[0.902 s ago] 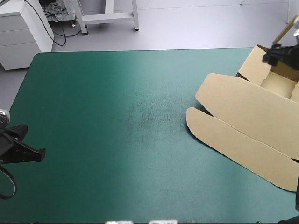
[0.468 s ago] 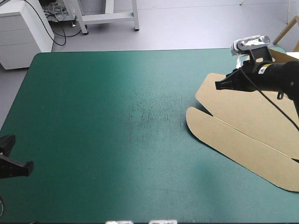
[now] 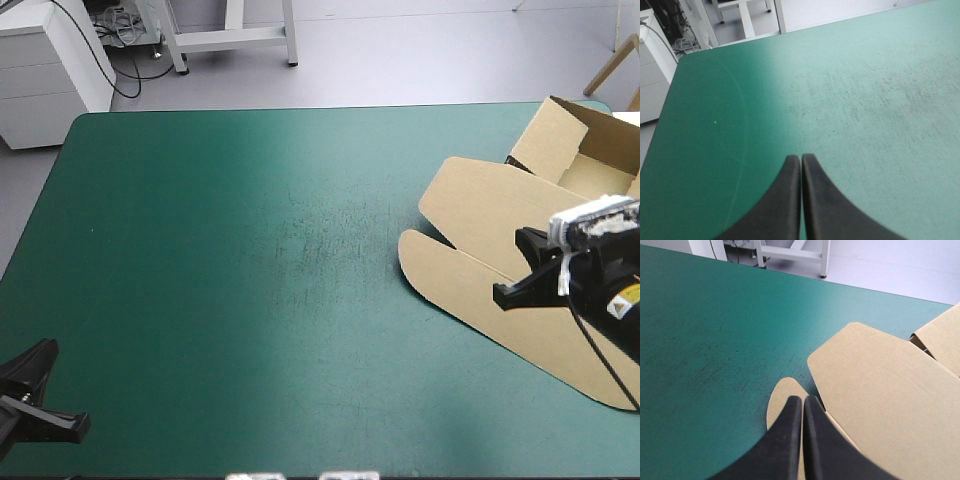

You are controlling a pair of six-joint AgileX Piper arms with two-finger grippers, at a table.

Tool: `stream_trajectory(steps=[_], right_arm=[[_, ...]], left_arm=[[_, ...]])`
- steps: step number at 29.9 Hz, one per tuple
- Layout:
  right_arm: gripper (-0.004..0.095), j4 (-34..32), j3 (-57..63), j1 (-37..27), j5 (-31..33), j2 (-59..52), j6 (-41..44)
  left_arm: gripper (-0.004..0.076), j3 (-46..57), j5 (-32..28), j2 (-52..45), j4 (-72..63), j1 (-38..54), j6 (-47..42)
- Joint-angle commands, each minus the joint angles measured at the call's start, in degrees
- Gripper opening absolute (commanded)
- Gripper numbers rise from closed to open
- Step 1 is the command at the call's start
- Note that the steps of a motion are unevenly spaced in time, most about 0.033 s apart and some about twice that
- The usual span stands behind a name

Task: Fold the box

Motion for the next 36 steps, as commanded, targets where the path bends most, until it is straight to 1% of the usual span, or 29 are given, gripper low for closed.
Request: stream_trajectory(steps=[1, 4, 6, 9, 12, 16, 18, 24, 27, 31, 36], right_arm=[[-0.0008, -0.34, 4.47, 0.12, -8.24, -6.34, -0.59], [-0.0008, -0.43, 9.68, 0.12, -9.52, -11.26, -0.59], [-0.0009, -0.43, 12.52, 0.12, -10.06, -13.75, -0.59], [-0.001, -0.3, 16.95, 0.12, -13.19, -17.89, -0.59], [-0.0014, -0.3, 21.06, 0.12, -16.3, -22.87, -0.59], [-0.0014, -0.3, 24.97, 0.12, -16.99, -28.59, -0.59], [-0.0014, -0.3, 26.33, 0.12, -17.02, -30.85, -0.59], [-0.0014, -0.38, 28.52, 0.12, -16.37, -37.24, 0.69], [-0.0014, -1.77, 29.19, 0.12, -14.68, -38.98, 1.26], [-0.0014, -6.41, 29.43, 0.12, -9.6, -39.94, 5.36], [-0.0014, -11.09, 29.43, 0.12, -8.58, -39.94, 11.12]], left_arm=[[-0.001, 4.03, -9.63, -2.6, -1.6, -0.12, -0.61], [-0.001, 8.13, -12.42, -5.52, -2.41, -0.12, -0.61], [-0.001, 10.64, -13.19, -6.93, -2.54, -0.12, -0.61], [-0.001, 14.22, -13.29, -9.21, -2.64, -0.12, -0.61], [-0.001, 17.32, -14.7, -11.86, -2.77, -0.12, -0.61], [-0.001, 21.02, -17.77, -15.89, -2.77, -0.12, -0.61], [-0.001, 22.28, -17.91, -16.59, -2.77, -0.12, -0.61], [-0.001, 23.48, -18.34, -16.52, -3.24, -0.12, -0.48], [-0.001, 23.48, -16.87, -16.52, -3.24, -0.12, -0.48], [-0.001, 23.48, -16.79, -16.52, -3.24, -0.12, -0.48], [-0.001, 23.48, -16.79, -16.52, -3.24, -0.12, -0.48]])
